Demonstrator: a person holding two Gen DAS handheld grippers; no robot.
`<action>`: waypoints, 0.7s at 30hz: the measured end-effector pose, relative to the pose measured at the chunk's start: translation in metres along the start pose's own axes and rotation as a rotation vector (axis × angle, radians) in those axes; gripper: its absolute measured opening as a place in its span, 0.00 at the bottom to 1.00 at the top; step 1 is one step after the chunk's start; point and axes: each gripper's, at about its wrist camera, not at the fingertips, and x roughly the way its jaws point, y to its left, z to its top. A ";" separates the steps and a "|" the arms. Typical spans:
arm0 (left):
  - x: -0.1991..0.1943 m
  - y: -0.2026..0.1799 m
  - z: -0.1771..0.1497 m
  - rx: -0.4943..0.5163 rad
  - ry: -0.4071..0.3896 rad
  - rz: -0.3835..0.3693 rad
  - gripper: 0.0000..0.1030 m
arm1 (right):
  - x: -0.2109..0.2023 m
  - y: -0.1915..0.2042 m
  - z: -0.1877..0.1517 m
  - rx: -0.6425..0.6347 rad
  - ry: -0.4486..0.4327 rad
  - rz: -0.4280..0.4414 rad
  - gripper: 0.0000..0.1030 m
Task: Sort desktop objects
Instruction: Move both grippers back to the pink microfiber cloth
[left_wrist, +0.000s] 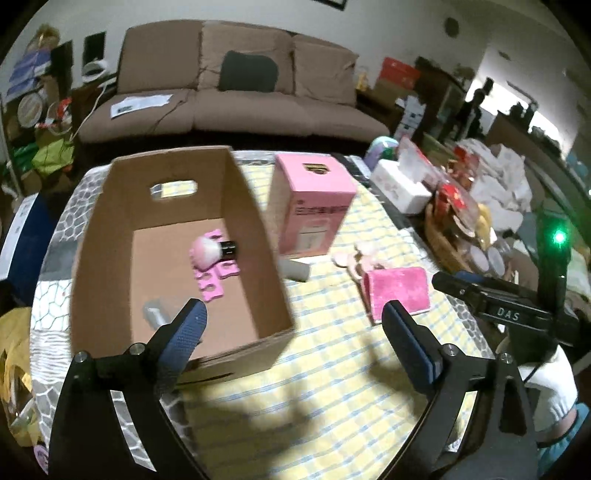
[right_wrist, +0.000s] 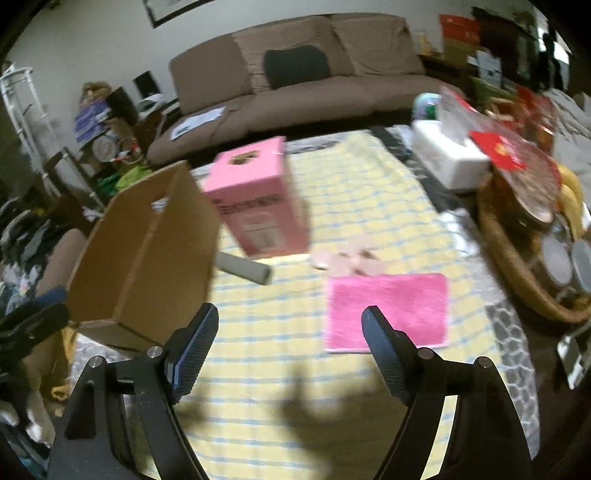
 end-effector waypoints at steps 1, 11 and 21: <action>0.003 -0.007 0.000 0.007 0.002 -0.009 0.93 | -0.001 -0.010 -0.002 0.009 -0.001 -0.011 0.79; 0.056 -0.073 -0.007 0.088 0.033 -0.065 0.93 | -0.002 -0.089 -0.015 0.091 -0.033 -0.078 0.79; 0.139 -0.098 -0.021 0.082 0.119 -0.065 0.93 | 0.047 -0.140 -0.027 0.126 0.029 -0.091 0.79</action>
